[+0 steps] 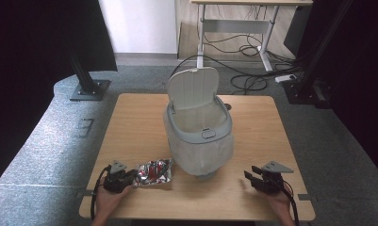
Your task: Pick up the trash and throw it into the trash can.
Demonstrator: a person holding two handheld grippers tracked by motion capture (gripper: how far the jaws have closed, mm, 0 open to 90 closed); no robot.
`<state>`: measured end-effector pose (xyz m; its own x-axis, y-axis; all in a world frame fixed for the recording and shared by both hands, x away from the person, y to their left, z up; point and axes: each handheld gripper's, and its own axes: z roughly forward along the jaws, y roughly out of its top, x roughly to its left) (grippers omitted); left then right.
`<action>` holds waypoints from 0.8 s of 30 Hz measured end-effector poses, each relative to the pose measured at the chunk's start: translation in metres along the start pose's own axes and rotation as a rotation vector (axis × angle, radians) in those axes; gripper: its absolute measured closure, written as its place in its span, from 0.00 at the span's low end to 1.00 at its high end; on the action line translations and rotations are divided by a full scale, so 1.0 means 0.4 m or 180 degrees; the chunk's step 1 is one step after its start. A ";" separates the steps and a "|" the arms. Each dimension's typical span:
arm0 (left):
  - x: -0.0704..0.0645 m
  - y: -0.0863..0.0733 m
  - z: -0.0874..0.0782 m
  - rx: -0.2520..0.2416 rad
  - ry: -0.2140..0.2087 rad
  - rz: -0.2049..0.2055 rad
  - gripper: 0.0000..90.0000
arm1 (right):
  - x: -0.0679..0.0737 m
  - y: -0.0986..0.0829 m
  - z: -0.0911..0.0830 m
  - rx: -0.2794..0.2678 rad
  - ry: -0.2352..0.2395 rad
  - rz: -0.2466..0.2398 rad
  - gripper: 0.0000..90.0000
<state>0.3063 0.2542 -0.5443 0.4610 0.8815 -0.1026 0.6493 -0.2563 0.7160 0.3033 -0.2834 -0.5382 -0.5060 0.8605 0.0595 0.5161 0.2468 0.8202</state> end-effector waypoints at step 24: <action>0.080 -0.008 -0.142 -0.0727 -0.0555 -0.0670 1.00 | -0.011 -0.002 -0.006 -0.0017 -0.0034 0.0023 0.61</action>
<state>0.2845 0.3056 -0.5107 0.4406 0.8194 -0.3666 0.5981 0.0366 0.8006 0.3034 -0.2884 -0.5379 -0.4949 0.8669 0.0593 0.5160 0.2383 0.8228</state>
